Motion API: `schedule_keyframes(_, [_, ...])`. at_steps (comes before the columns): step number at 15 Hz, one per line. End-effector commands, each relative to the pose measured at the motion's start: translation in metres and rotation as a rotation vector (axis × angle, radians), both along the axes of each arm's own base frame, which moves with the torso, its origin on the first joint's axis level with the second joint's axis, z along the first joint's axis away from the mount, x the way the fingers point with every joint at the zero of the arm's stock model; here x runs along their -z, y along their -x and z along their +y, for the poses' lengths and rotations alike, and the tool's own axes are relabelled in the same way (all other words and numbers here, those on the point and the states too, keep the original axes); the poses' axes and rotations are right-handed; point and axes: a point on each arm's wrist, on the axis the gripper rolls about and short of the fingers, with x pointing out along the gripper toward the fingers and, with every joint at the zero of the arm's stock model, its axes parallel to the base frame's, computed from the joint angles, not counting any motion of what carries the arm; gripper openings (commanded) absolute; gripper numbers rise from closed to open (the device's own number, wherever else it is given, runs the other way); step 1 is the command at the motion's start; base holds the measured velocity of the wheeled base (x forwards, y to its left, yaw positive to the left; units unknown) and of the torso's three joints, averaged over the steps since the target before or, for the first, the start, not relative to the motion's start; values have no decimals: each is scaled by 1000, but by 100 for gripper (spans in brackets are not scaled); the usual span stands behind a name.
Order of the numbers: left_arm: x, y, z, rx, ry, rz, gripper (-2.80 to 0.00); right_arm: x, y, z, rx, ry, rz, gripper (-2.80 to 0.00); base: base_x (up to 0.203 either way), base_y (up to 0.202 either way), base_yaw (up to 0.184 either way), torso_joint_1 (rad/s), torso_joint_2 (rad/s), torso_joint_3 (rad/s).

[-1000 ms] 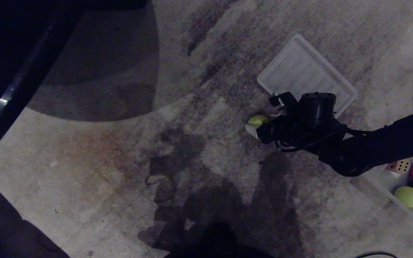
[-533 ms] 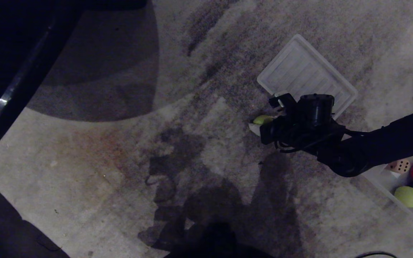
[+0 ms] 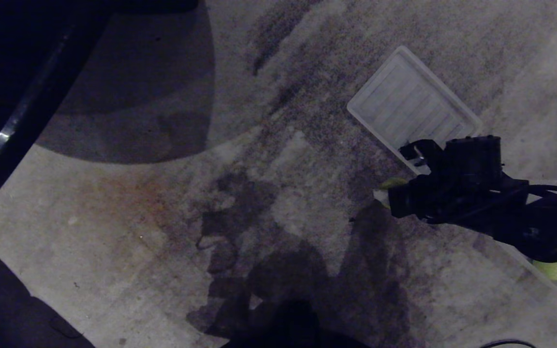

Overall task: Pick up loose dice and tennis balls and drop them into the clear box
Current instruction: Pick up the ball on the floor, then put the ball in the box

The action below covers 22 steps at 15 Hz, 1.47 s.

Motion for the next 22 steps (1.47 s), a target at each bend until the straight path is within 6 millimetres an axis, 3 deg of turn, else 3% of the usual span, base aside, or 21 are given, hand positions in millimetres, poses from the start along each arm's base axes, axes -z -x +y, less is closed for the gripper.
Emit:
schedule_keyframes(1, [0, 0, 0, -1, 1, 3, -280, -27, 61, -30, 60, -26, -11, -280, 0, 0, 0, 0, 0, 0])
schedule_keyframes(6, [0, 0, 0, -1, 1, 2, -280, -24, 178, -81, 189, -73, 36, -280, 0, 0, 0, 0, 0, 0])
schedule_keyframes(9, [0, 0, 0, -1, 1, 3, -280, -3, 229, -103, 304, -91, 21, -280, 0, 0, 0, 0, 0, 0])
schedule_keyframes(12, [0, 0, 0, -1, 1, 3, -280, 25, 273, -110, 338, -105, -22, -280, 0, 0, 0, 0, 0, 0])
schedule_keyframes(16, [0, 0, 0, -1, 1, 1, -280, 59, 311, -108, 355, -117, -2, -280, 0, 0, 0, 0, 0, 0])
schedule_keyframes(20, [0, 0, 0, -1, 1, 1, -280, 78, 314, -109, 281, -158, 24, -280, 0, 0, 0, 0, 0, 0])
schedule_keyframes(22, [0, 0, 0, -1, 1, 1, -280, 82, 320, -110, 290, -165, -55, -280, 0, 0, 0, 0, 0, 0])
